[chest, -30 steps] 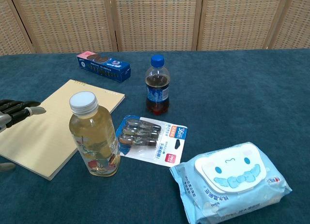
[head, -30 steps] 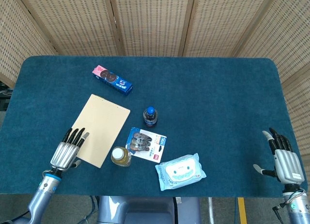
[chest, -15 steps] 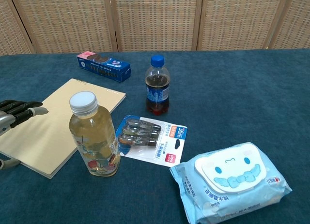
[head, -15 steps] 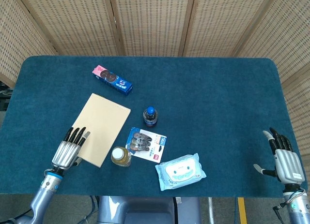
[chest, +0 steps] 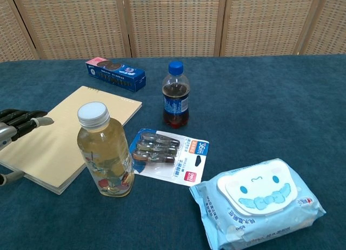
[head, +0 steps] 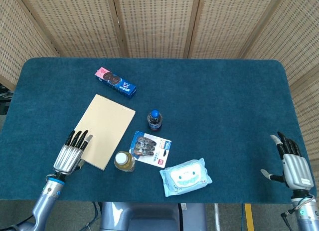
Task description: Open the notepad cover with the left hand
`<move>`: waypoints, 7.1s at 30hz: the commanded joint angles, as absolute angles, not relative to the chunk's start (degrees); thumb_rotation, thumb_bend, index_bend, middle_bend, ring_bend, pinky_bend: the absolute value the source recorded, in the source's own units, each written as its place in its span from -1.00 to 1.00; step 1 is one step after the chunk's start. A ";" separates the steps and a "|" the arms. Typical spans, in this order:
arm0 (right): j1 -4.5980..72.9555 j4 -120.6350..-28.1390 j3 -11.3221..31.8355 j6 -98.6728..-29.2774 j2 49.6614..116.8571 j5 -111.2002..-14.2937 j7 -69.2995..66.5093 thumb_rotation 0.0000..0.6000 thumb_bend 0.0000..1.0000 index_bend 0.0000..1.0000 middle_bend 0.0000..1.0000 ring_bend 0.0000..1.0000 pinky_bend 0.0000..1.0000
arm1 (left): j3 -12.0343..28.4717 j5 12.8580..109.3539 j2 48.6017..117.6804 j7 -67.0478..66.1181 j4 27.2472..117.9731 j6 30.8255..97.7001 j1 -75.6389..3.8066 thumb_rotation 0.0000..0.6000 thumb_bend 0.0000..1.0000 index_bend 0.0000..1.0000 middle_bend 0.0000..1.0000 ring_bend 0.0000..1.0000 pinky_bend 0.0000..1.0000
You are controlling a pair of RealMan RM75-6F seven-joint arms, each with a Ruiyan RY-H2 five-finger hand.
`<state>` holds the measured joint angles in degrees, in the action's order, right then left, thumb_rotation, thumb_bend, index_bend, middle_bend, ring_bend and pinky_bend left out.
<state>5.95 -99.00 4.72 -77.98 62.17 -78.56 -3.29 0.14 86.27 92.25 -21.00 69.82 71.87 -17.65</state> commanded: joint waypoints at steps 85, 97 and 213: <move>5.97 -99.24 4.85 -77.91 61.84 -78.56 -4.08 1.00 -0.69 -0.89 -1.00 -1.00 -1.00 | 4.03 87.08 101.49 -16.77 55.25 78.52 -20.81 1.00 0.29 0.54 -1.00 -1.00 -1.00; 5.98 -99.19 4.84 -77.81 61.81 -78.45 -4.04 1.00 -0.69 -0.89 -1.00 -1.00 -1.00 | 0.80 90.17 98.39 -17.45 59.24 83.61 -17.76 1.00 0.29 0.57 -0.98 -1.00 -1.00; 6.14 -99.78 4.88 -77.08 61.52 -77.59 -3.49 1.00 -0.69 -0.89 -1.00 -1.00 -1.00 | 17.63 86.45 84.28 -26.28 75.34 76.67 -25.13 1.00 0.29 0.59 -0.98 -1.00 -1.00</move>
<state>6.14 -99.78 4.88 -77.08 61.52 -77.60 -3.50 16.72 87.39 83.94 -25.66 76.14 77.52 -24.13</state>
